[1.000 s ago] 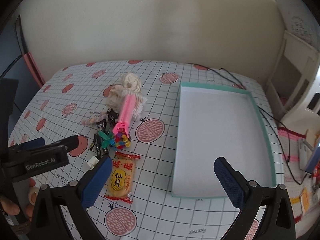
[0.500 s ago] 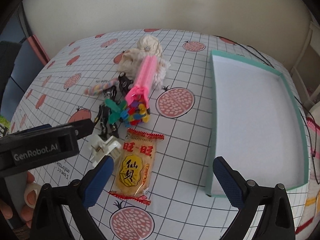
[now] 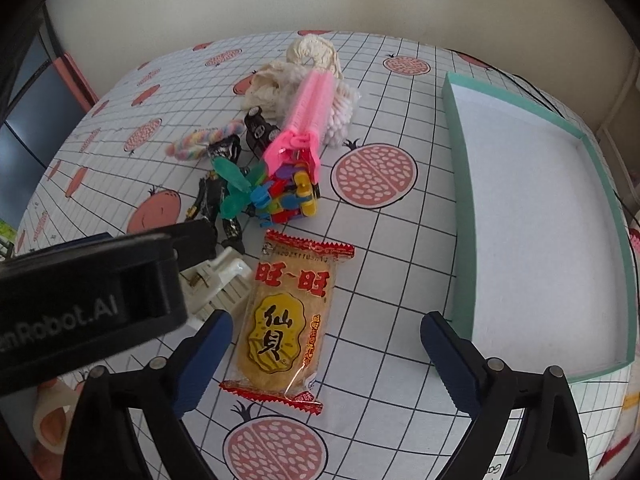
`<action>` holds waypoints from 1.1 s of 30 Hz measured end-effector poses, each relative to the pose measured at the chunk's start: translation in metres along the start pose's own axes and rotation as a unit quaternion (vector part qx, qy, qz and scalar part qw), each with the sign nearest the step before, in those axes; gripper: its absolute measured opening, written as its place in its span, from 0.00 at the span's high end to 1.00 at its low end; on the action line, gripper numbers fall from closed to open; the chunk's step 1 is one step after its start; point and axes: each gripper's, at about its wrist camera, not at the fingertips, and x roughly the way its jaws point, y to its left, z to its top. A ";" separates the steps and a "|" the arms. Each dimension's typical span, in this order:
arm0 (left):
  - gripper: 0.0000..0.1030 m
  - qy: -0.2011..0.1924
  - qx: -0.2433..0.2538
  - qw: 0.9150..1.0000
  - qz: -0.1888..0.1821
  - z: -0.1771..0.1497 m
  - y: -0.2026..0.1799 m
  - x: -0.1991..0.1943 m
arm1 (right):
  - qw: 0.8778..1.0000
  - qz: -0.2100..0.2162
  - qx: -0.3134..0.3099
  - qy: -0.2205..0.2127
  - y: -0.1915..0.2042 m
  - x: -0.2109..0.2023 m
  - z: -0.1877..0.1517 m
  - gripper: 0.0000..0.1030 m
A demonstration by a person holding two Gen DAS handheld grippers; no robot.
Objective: Organize objects
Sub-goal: 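Move the left tool to the white clip while the right tool approaches the rice cracker packet, then close the left gripper on the white clip while the right gripper grasps the rice cracker packet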
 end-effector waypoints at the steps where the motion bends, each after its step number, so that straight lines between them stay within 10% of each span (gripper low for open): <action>1: 0.11 0.000 0.001 1.000 0.001 0.000 -0.001 0.000 | 1.000 -0.008 -0.002 0.005 0.000 0.003 -0.001 0.06; 21: 0.24 0.009 0.018 1.000 0.002 -0.006 -0.021 0.006 | 1.000 -0.002 0.024 0.012 -0.022 0.008 0.002 0.32; 33: 0.50 0.023 0.031 0.999 -0.001 -0.009 -0.027 0.010 | 1.000 -0.002 0.021 0.023 -0.030 0.011 0.000 0.53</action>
